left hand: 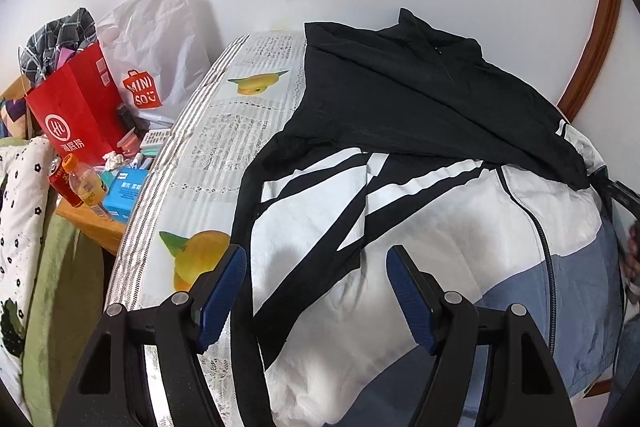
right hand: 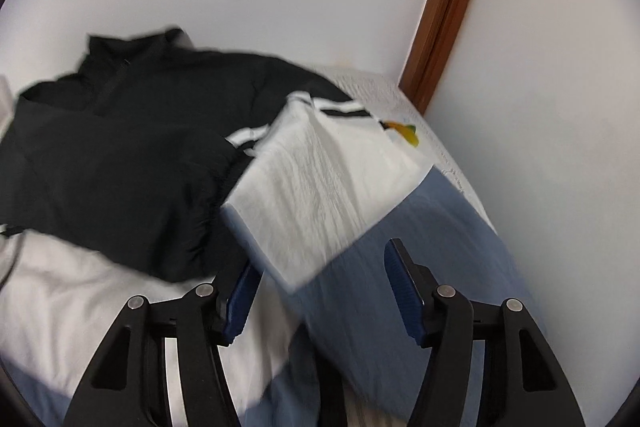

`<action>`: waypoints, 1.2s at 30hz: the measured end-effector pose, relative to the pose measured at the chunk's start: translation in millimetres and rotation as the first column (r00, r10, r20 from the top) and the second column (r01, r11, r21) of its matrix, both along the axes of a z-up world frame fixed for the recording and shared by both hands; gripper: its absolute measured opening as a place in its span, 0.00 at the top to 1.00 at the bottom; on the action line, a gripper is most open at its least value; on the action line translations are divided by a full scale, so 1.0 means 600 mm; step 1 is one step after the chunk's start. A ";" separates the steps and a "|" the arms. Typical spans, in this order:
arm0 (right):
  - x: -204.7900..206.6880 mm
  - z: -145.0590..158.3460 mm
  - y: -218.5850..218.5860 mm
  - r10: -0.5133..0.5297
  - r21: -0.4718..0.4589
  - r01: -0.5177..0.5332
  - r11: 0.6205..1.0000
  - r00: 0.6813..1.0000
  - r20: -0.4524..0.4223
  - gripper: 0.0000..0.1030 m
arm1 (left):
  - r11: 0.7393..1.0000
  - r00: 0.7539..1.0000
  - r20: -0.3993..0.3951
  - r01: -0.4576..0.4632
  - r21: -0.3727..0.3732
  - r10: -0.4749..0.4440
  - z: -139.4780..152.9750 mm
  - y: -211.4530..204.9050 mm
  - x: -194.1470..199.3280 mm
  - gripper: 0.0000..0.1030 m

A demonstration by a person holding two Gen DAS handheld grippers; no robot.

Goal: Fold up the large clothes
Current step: 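Reach the right tool to the blue sleeve cuff and grasp it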

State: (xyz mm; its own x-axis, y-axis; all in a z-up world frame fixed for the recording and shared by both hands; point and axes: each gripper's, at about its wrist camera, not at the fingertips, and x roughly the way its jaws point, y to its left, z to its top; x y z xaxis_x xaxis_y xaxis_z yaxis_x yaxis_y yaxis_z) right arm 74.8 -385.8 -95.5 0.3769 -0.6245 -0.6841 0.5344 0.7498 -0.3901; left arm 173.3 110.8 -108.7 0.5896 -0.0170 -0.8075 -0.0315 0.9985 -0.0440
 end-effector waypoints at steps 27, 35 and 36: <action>-0.481 0.019 -0.085 -0.297 -0.104 0.285 0.953 0.948 -0.115 0.47 | 0.999 1.000 0.005 0.023 0.046 -0.023 -0.001 -0.031 -0.047 0.30; -0.454 0.083 -0.074 -0.320 -0.176 0.306 0.936 0.946 -0.056 0.93 | 0.996 0.999 0.034 -0.021 0.087 0.018 -0.019 -0.001 -0.050 0.30; -0.450 0.101 -0.065 -0.311 -0.189 0.299 0.935 0.950 -0.034 0.93 | 0.995 0.999 0.036 -0.030 0.092 0.026 -0.021 0.004 -0.049 0.30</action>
